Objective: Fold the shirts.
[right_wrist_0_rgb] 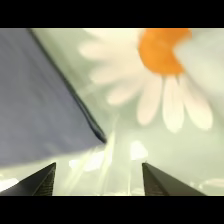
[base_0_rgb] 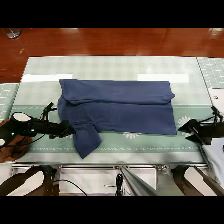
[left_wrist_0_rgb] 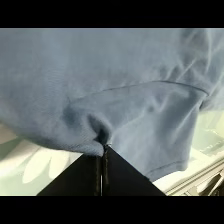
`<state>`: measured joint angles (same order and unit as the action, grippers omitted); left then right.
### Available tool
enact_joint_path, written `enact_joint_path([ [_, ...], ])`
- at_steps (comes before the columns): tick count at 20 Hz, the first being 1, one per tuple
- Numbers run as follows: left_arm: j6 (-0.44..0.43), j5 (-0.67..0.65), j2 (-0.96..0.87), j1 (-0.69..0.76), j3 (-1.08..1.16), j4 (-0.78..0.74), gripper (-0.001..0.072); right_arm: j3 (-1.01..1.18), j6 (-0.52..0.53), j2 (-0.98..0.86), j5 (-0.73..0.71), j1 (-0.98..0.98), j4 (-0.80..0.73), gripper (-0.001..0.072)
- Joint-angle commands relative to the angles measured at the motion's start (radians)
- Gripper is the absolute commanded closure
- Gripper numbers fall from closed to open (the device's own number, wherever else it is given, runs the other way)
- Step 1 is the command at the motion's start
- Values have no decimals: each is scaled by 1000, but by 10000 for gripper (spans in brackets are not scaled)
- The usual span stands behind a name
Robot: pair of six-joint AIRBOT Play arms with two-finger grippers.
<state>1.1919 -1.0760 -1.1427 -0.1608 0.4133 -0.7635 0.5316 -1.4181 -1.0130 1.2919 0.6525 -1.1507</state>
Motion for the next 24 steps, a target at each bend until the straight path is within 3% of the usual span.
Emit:
enact_joint_path([
  [1, -3, -9, 1, 5, 4, 10, 679, -52, -23, -2, -11, -32, -18, 89],
  [7, -3, -6, 1, 5, 4, 40, 679, -51, -2, -5, -219, -148, 155, 89],
  [14, -3, -7, 1, 5, 4, 43, 679, 23, 2, -182, -237, -255, 193, 100],
  [15, -3, -7, 1, 5, 5, 43, 679, 42, 4, -196, -233, -270, 193, 274],
  [16, -3, -10, 1, 5, 9, 43, 678, 57, 17, -200, -226, -281, 194, 571],
  [17, -3, -16, 1, 5, 23, 42, 679, 76, 37, -198, -214, -283, 195, 695],
  [20, -13, -61, 0, -26, 145, 46, 679, 179, 38, -199, -165, -273, 150, 694],
  [24, 19, -13, -50, -41, 357, 46, 679, 366, 13, -233, -149, -274, 172, 695],
])
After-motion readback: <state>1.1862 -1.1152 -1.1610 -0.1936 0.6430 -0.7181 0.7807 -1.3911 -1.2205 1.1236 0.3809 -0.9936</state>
